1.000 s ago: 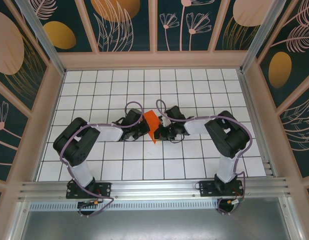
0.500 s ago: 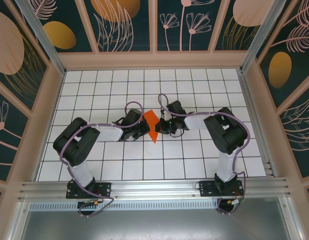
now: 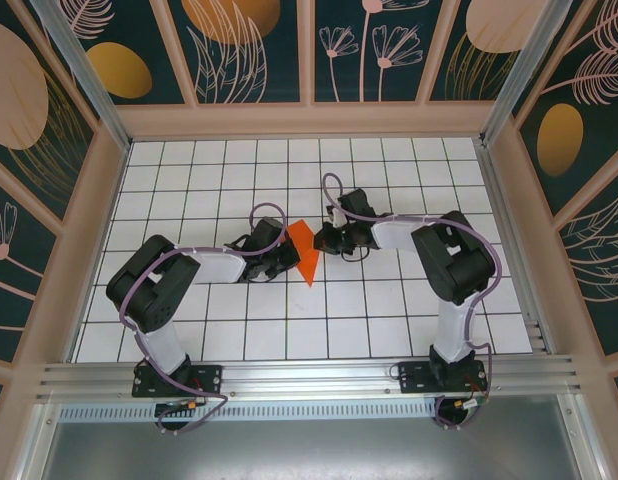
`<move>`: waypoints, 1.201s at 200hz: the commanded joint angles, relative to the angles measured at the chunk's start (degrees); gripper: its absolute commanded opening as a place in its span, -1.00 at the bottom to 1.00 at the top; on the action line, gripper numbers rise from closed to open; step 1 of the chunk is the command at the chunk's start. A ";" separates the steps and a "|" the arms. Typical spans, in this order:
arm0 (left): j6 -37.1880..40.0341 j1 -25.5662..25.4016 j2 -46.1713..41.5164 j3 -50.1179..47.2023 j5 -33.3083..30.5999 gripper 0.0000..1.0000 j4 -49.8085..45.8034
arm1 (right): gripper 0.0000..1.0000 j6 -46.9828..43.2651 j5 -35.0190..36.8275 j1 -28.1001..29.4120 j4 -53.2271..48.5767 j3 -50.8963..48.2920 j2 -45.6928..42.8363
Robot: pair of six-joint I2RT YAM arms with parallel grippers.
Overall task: Fold a paper plane with a square sheet of paper (pick it up from the middle)
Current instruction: Third fold the triangle at the center of the table.
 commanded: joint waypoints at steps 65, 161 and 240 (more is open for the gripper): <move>1.41 0.53 1.32 -1.22 -4.27 -1.00 -8.65 | -1.00 2.47 1.45 -2.74 -0.10 0.81 -1.00; 3.00 0.56 1.05 -0.40 -4.01 -1.00 -8.91 | -1.00 1.36 2.71 -2.64 -3.75 2.70 2.39; 14.65 0.60 -0.11 1.35 -4.45 -1.00 -5.75 | -1.00 -0.40 -0.50 0.39 -2.31 -1.42 -4.81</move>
